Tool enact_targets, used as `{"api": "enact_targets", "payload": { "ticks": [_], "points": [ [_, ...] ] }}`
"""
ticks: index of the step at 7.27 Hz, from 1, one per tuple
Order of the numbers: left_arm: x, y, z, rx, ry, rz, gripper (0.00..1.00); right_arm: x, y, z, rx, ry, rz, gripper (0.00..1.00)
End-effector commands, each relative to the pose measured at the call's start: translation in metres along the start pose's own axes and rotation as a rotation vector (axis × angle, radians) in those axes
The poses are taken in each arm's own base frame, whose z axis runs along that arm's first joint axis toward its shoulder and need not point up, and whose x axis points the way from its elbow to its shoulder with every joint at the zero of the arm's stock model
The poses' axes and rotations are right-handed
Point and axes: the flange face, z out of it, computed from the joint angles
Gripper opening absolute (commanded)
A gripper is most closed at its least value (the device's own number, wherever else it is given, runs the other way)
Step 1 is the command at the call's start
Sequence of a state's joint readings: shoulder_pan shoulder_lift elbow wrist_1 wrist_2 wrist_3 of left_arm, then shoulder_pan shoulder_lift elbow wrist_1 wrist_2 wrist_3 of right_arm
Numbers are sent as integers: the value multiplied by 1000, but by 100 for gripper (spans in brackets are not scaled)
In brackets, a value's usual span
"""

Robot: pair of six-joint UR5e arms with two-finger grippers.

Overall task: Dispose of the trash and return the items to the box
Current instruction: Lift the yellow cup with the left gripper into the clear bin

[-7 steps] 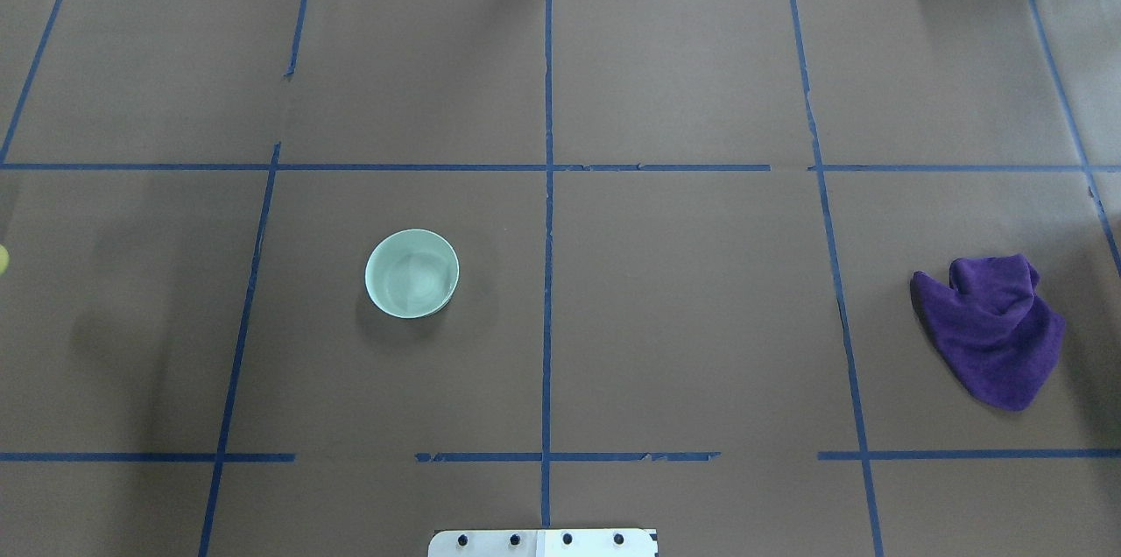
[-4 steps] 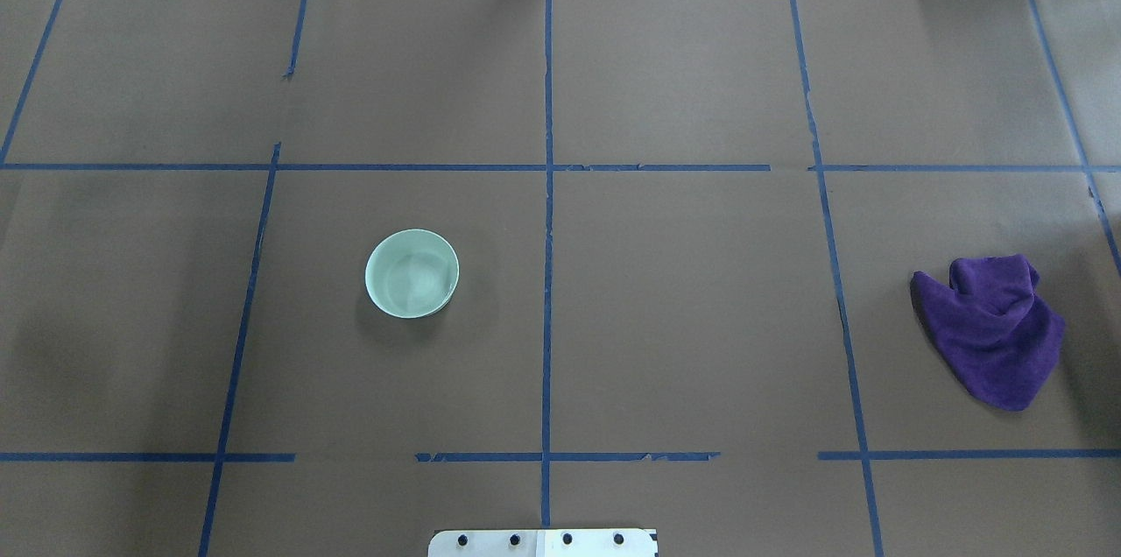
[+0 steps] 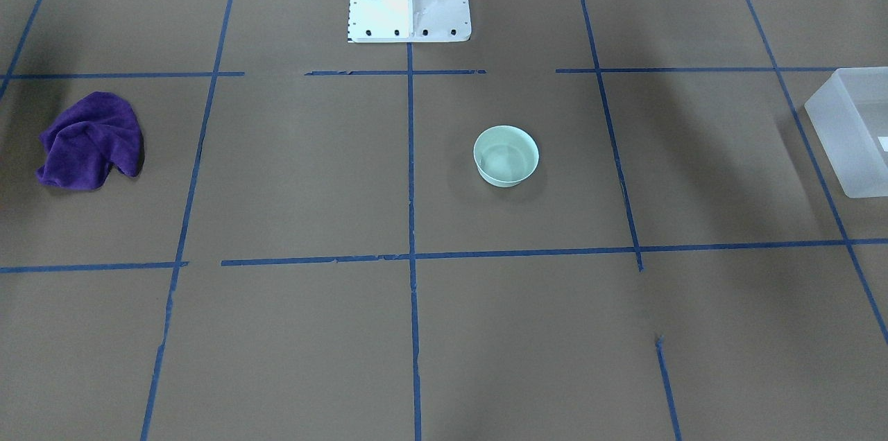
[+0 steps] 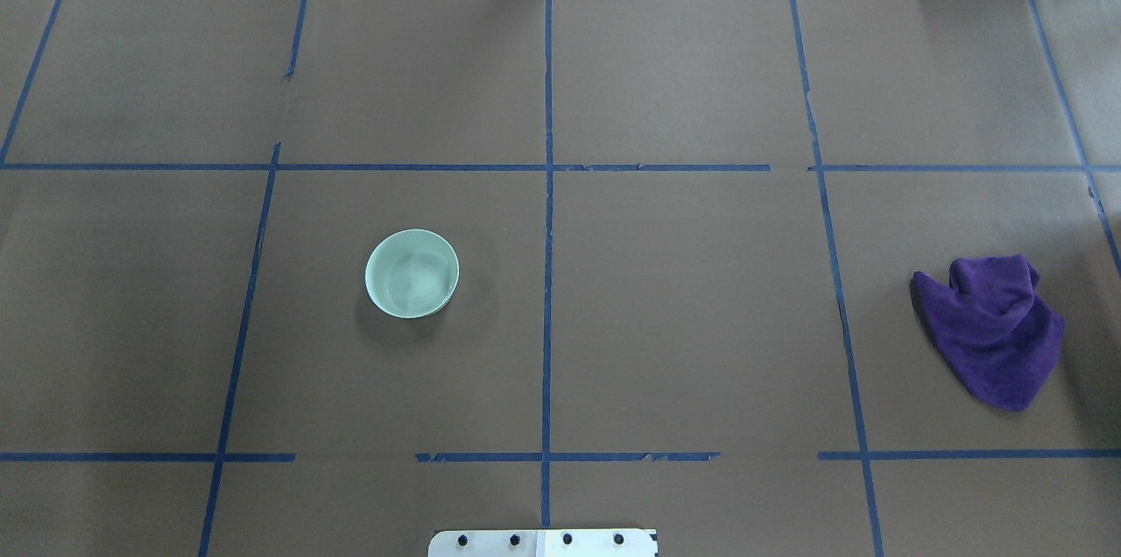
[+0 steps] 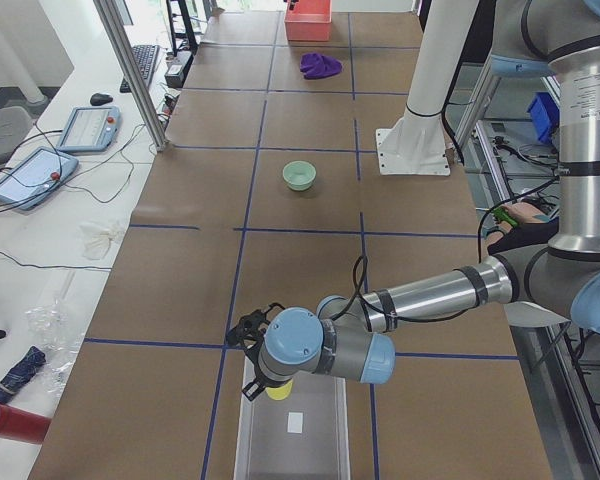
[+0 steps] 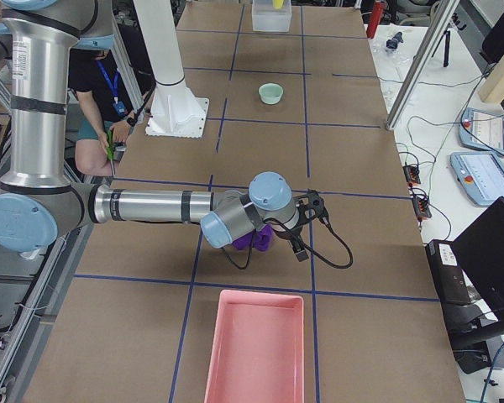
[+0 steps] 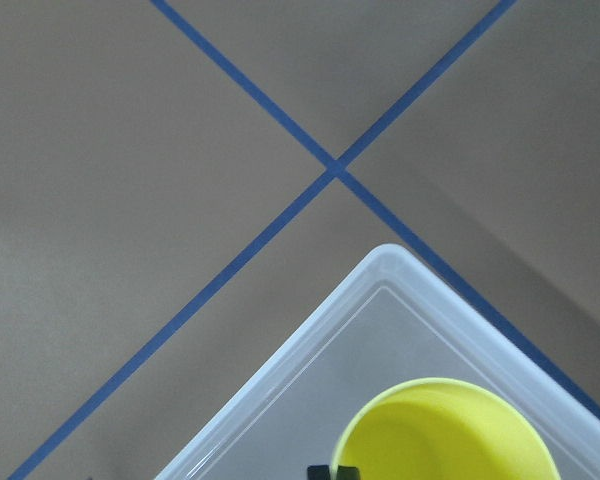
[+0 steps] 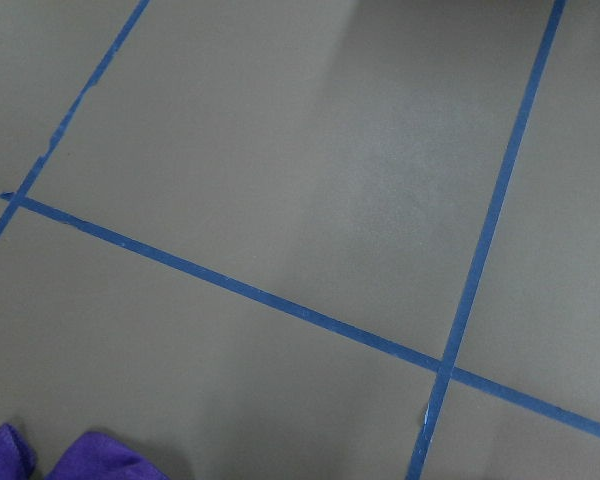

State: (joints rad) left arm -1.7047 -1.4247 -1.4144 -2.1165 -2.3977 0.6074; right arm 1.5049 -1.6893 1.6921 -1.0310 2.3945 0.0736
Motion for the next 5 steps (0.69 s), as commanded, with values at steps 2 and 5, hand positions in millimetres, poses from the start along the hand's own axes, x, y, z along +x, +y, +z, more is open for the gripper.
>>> {"api": "enact_targets", "payload": {
  "ticks": [2,5],
  "points": [
    [42,50,29,48,119,-118,0,1,1,1,-3,0,3,100],
    [55,51,48,12,165,-90,1,2,3,2,-5,0,7,100]
  ]
}}
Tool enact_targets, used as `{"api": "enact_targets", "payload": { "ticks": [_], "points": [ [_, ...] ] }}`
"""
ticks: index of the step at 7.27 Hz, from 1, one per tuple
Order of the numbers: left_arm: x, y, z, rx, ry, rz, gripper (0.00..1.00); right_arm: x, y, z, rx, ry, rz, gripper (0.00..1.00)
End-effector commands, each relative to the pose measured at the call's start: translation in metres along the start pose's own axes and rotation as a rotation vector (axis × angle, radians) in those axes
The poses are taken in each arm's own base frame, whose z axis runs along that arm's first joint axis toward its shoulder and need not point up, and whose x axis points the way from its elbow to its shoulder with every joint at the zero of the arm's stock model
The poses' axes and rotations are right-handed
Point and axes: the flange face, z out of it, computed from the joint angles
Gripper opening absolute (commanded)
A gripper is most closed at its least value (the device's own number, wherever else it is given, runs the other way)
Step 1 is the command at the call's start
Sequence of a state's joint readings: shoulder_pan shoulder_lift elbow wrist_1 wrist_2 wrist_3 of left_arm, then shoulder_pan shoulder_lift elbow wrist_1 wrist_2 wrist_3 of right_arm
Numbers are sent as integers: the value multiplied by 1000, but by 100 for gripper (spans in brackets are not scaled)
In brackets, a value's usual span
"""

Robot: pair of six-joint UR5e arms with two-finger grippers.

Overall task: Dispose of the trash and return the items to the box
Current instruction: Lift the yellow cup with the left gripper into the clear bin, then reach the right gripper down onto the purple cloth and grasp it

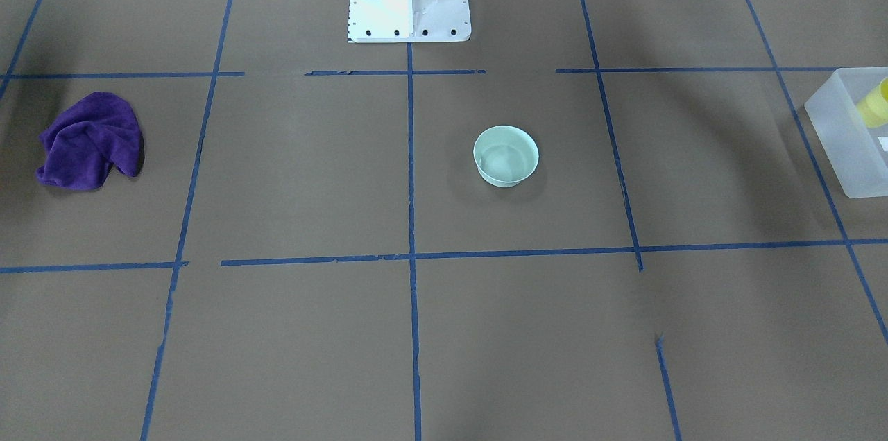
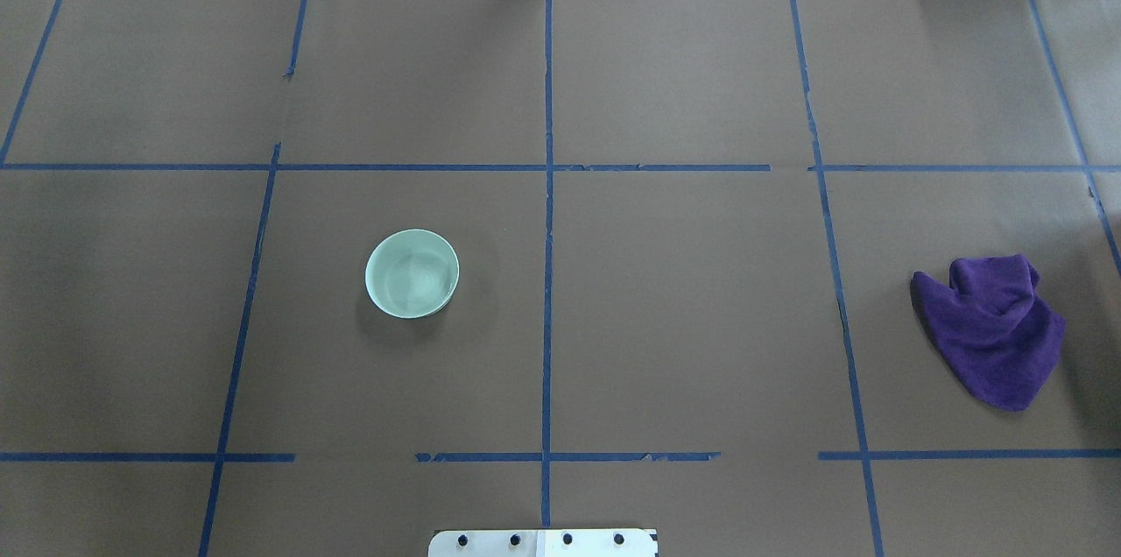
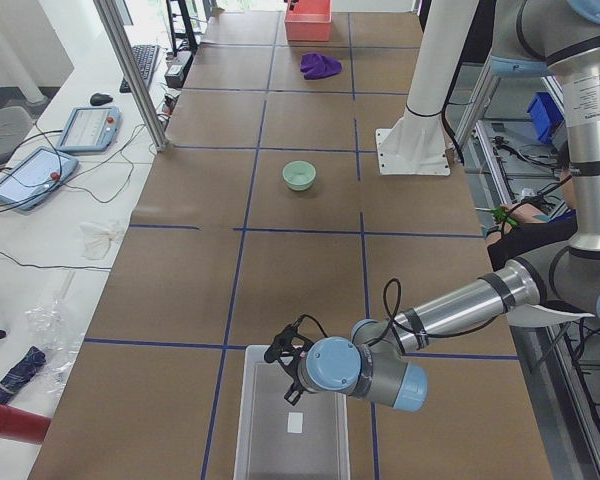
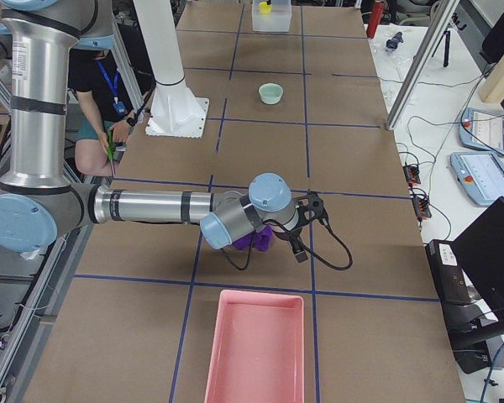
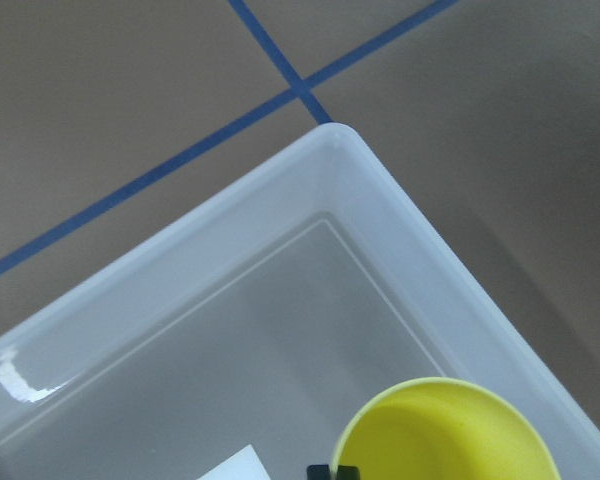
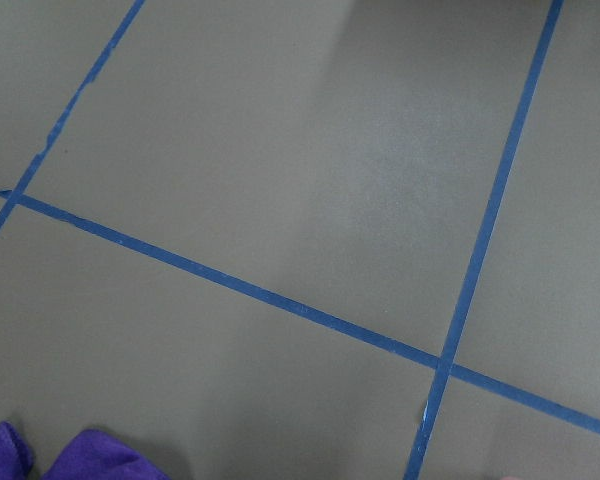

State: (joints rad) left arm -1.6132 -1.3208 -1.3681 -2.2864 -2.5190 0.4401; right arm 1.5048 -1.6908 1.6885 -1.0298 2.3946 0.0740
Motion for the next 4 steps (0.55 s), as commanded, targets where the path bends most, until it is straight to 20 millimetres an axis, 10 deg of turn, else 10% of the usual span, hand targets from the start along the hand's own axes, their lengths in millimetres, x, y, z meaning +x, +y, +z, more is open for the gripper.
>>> {"api": "enact_targets", "payload": {
  "ticks": [1,4],
  "points": [
    [3,1,6,-7,8,15,21,2,2,1,-5,2,7,100],
    [6,-2,9,-7,10,32,33,1,1,2,-5,3,5,100]
  ]
}}
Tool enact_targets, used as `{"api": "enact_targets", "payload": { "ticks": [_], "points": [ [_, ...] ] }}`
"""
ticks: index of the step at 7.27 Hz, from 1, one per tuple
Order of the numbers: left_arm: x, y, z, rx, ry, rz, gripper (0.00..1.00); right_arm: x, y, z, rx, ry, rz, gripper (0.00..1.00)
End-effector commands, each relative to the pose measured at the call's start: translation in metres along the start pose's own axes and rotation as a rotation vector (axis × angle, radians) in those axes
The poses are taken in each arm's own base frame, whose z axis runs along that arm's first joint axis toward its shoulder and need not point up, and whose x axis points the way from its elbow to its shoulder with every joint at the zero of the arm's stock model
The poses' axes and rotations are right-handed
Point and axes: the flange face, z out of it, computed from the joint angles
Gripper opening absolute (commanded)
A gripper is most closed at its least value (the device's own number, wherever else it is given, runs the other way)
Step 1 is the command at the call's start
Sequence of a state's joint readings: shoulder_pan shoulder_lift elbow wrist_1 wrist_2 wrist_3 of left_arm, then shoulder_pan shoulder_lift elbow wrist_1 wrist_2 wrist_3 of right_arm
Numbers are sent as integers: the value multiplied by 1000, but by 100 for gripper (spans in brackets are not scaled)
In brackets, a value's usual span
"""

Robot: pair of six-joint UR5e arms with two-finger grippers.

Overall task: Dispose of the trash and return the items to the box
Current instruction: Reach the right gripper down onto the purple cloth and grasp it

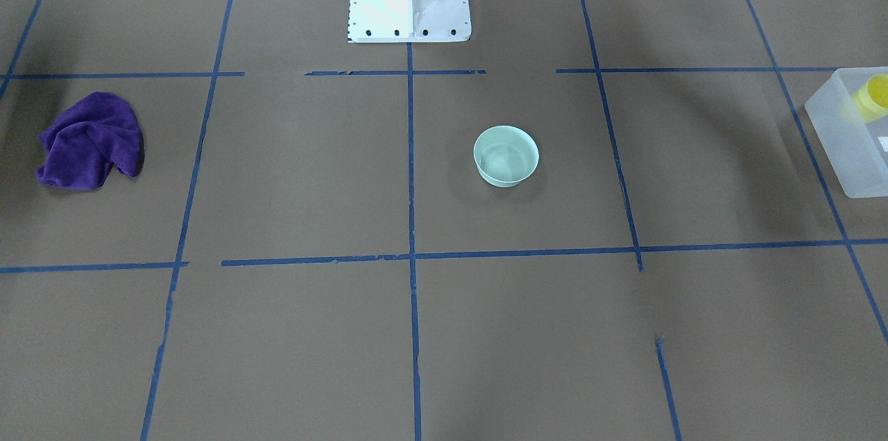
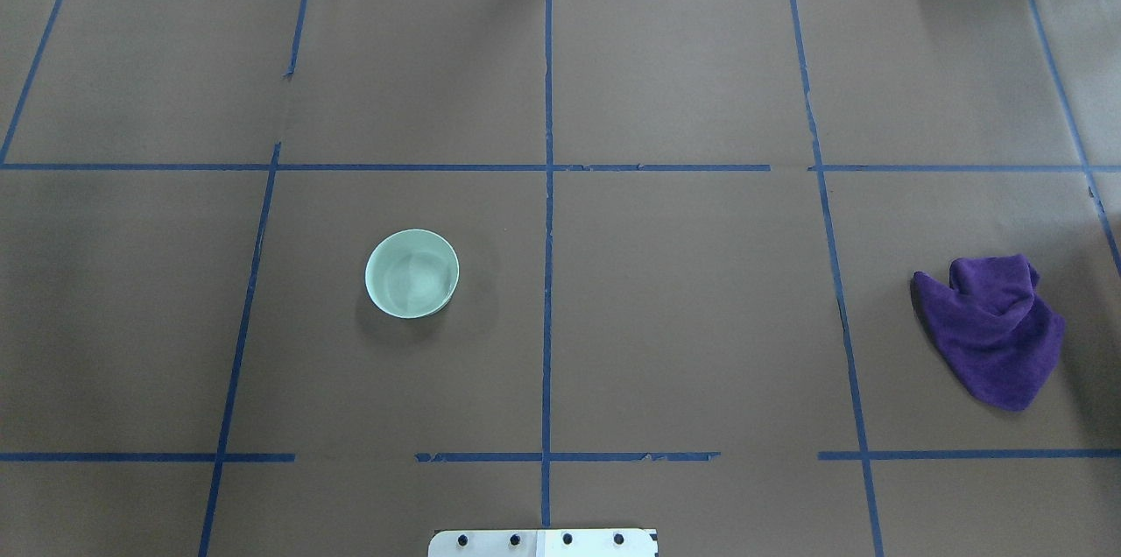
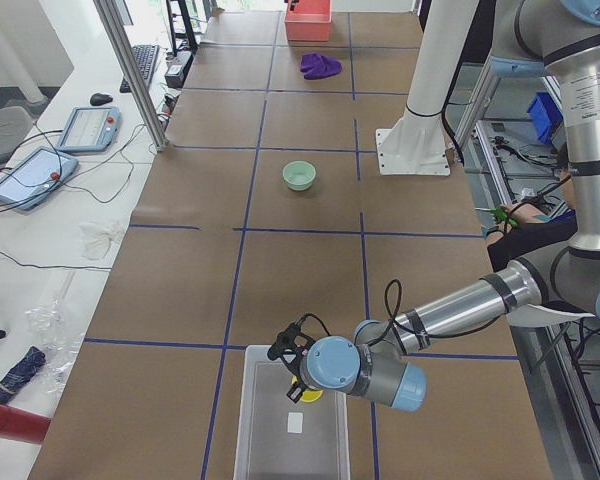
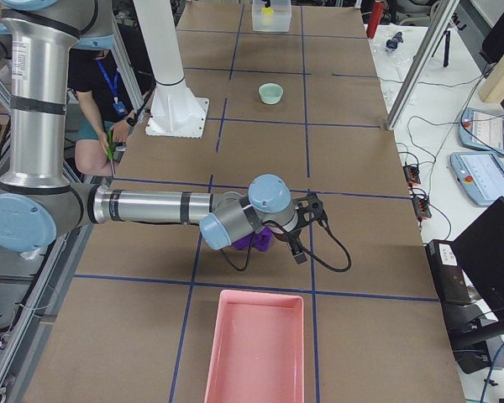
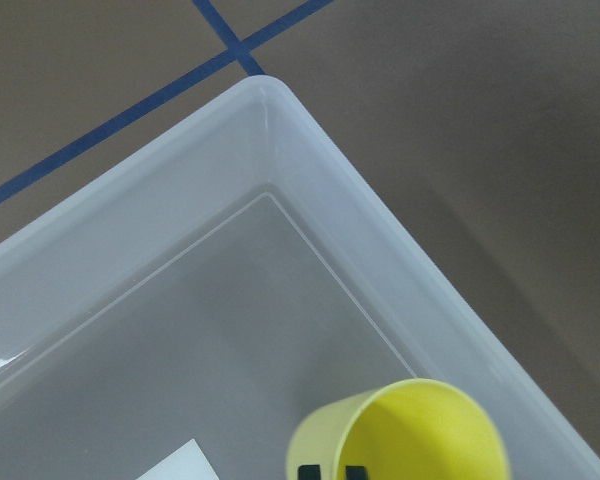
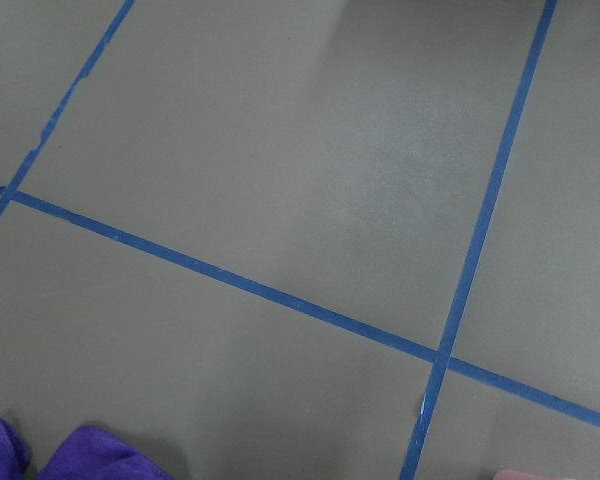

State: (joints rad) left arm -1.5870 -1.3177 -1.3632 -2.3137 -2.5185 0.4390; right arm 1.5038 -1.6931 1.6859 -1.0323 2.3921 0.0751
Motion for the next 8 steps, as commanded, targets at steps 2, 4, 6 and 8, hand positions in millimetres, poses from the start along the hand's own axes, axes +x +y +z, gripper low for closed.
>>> {"api": "enact_targets", "payload": {
  "ticks": [2,4,6,8],
  "points": [
    [5,-16,-6,27,-13,36,63,-1,-1,1,-1,-5,0,100],
    [17,-70,-30,83,-38,20,100,-48,-25,-3,17,-46,-5,100],
    [8,-121,-41,92,-72,35,100,-118,-22,23,5,-96,143,100],
    [6,-142,-46,102,-78,48,100,-172,42,53,-42,28,193,100]
  ]
}}
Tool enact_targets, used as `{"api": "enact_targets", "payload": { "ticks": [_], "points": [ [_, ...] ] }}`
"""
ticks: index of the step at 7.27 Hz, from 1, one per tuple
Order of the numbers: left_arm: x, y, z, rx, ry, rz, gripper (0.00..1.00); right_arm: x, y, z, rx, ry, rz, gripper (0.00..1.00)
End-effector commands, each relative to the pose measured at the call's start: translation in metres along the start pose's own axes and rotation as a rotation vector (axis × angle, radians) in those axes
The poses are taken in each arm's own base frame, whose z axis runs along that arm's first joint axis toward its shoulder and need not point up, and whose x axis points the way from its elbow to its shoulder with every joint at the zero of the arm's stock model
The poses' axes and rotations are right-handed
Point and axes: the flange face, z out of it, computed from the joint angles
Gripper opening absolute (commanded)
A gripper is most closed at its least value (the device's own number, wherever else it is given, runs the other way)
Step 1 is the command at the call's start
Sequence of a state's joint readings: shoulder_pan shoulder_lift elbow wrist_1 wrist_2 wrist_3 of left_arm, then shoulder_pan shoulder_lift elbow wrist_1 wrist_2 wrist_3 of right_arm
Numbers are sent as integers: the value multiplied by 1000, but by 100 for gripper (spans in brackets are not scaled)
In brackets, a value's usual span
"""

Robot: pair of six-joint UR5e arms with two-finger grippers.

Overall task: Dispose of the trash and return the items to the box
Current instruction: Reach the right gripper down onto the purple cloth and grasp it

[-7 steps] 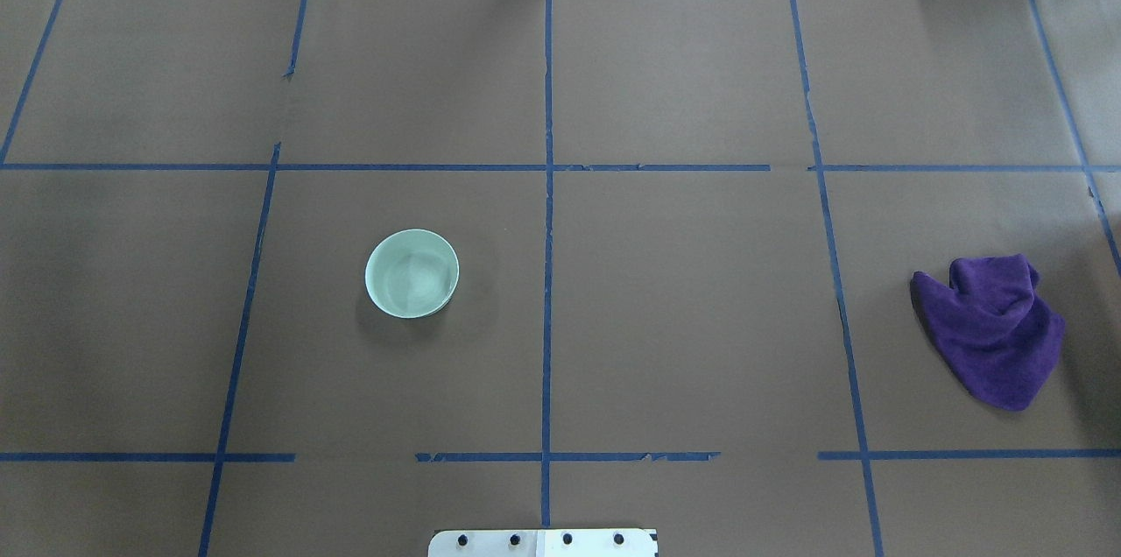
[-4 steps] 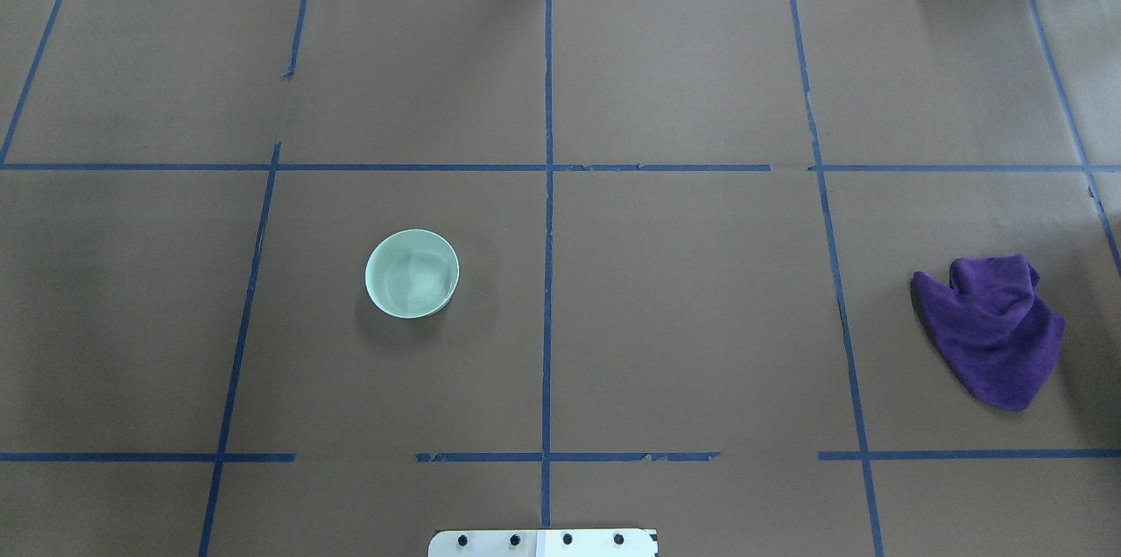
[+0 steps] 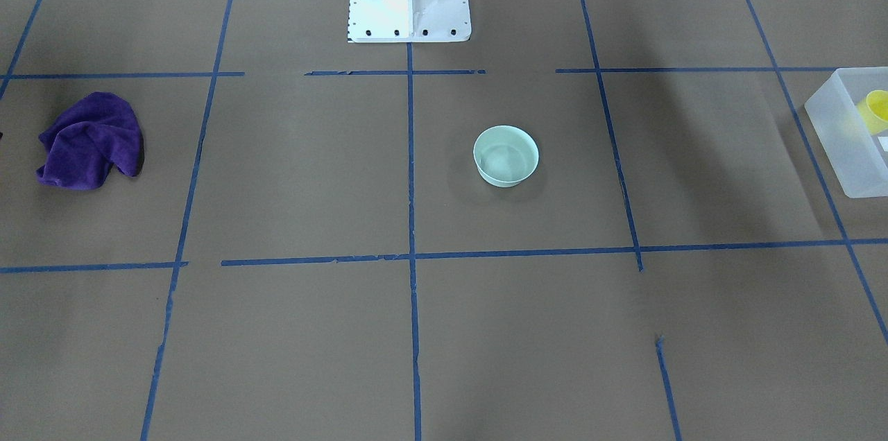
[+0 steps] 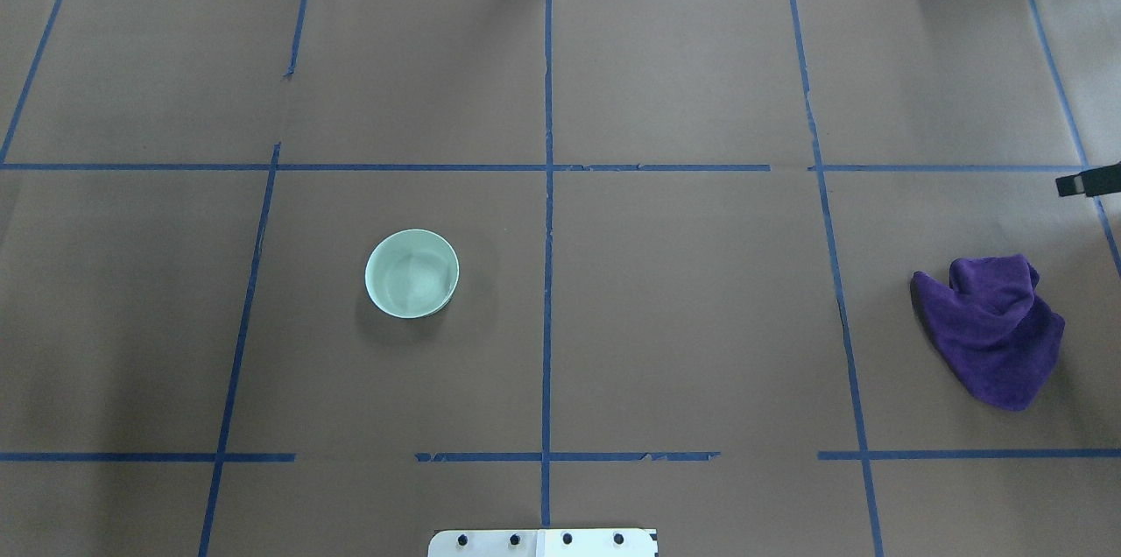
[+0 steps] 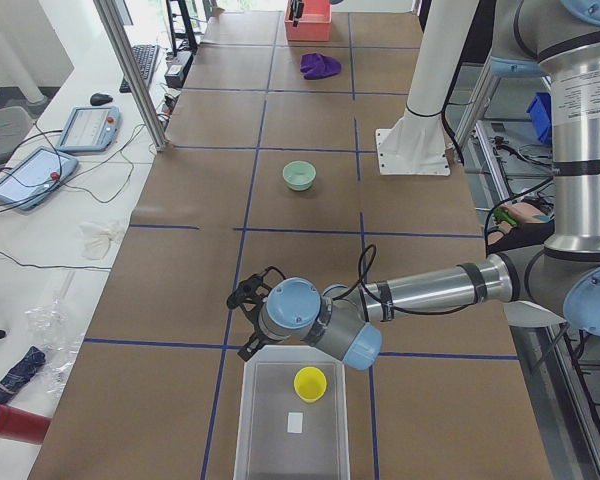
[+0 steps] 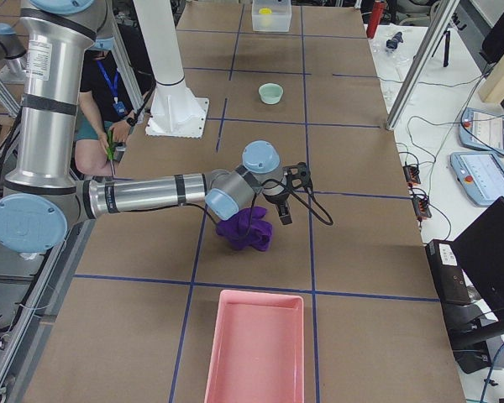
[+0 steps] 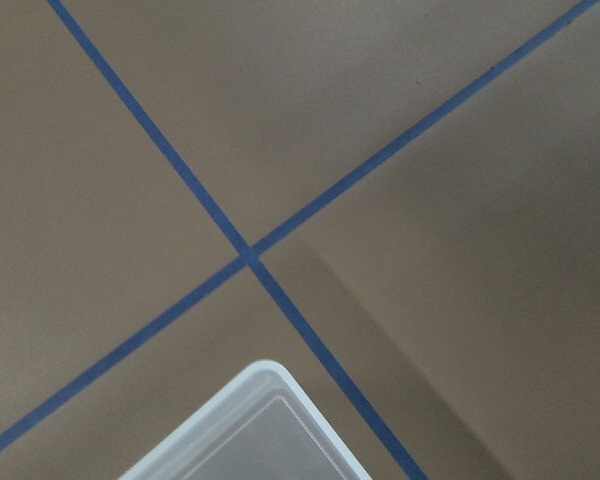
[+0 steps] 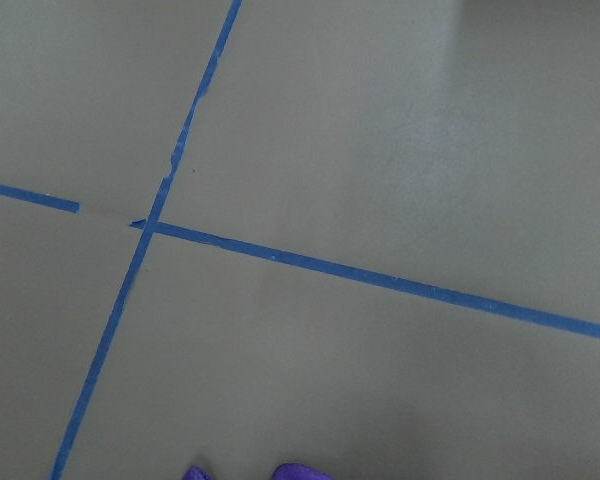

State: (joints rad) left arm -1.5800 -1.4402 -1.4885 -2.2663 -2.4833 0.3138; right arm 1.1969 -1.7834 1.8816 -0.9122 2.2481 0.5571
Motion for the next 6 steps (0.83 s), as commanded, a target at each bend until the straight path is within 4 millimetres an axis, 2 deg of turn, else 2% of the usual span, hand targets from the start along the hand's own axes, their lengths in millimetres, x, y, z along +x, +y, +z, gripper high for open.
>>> {"api": "enact_targets", "payload": {
  "ticks": [1,2,3,4,5,6],
  "points": [
    [0,-19,-5,13,-7,16,100,-31,69,29,-19,65,85,98],
    [0,-21,-5,15,-8,19,100,-47,81,46,14,82,145,95],
    [-1,-26,-7,20,-10,24,100,-52,92,70,31,140,138,89],
    [-1,-27,-7,21,-10,27,100,-43,105,91,19,172,117,84],
    [0,-28,-7,22,-11,26,100,-43,112,106,32,208,84,81],
    [0,-28,-8,23,-11,28,100,-38,119,117,32,241,66,57]
  ]
}}
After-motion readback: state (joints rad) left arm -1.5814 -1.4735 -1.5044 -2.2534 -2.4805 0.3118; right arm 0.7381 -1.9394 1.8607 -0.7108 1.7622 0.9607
